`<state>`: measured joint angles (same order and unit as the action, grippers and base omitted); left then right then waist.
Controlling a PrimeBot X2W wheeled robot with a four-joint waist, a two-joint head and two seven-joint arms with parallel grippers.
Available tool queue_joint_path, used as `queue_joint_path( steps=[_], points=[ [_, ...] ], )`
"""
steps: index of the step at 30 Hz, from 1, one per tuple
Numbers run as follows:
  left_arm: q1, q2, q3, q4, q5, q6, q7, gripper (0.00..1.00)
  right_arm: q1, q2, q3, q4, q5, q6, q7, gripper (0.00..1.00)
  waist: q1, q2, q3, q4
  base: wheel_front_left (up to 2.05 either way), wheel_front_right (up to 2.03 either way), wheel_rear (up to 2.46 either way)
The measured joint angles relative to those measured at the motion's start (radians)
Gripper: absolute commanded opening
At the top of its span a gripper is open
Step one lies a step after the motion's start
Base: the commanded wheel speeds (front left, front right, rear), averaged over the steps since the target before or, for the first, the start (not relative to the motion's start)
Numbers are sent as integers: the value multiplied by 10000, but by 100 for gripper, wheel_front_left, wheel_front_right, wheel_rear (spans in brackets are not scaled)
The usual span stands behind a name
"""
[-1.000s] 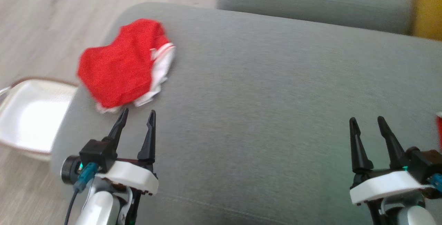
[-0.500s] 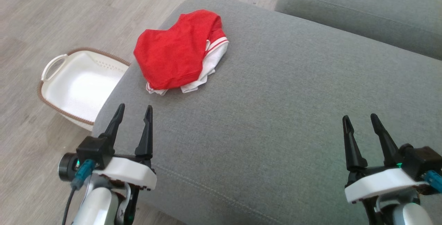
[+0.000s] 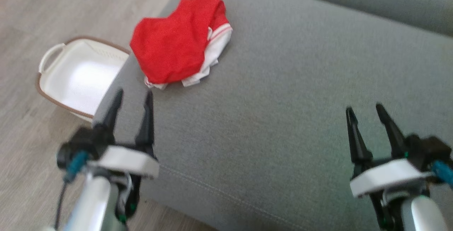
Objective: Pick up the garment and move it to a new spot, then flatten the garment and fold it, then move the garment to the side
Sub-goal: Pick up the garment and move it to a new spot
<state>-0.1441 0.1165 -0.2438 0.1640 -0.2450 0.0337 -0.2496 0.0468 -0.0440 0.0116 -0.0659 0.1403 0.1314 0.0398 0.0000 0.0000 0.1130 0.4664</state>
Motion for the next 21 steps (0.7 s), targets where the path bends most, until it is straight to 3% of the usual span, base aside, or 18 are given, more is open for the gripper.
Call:
queue_joint_path(
  steps=[9, 16, 21],
  points=[
    [-2824, -416, 694, 1183, -368, -688, -17, 100, -1214, -17, 224, -1049, -959, 0, 947, 100, 2, 0, 1915, -474, 0, 0, 0],
    [-4827, -568, 995, 4305, -1045, -1325, -71, 100, -1600, -42, 462, -1329, -1331, 0, 1294, 100, 3, 0, 3296, -781, 0, 0, 0],
    [-6336, -454, 915, 6635, -1381, -1544, 424, 100, -1871, -52, 550, -1394, -1406, 0, 1337, 100, 4, -1, 3886, -941, 0, 0, 0]
  ],
)
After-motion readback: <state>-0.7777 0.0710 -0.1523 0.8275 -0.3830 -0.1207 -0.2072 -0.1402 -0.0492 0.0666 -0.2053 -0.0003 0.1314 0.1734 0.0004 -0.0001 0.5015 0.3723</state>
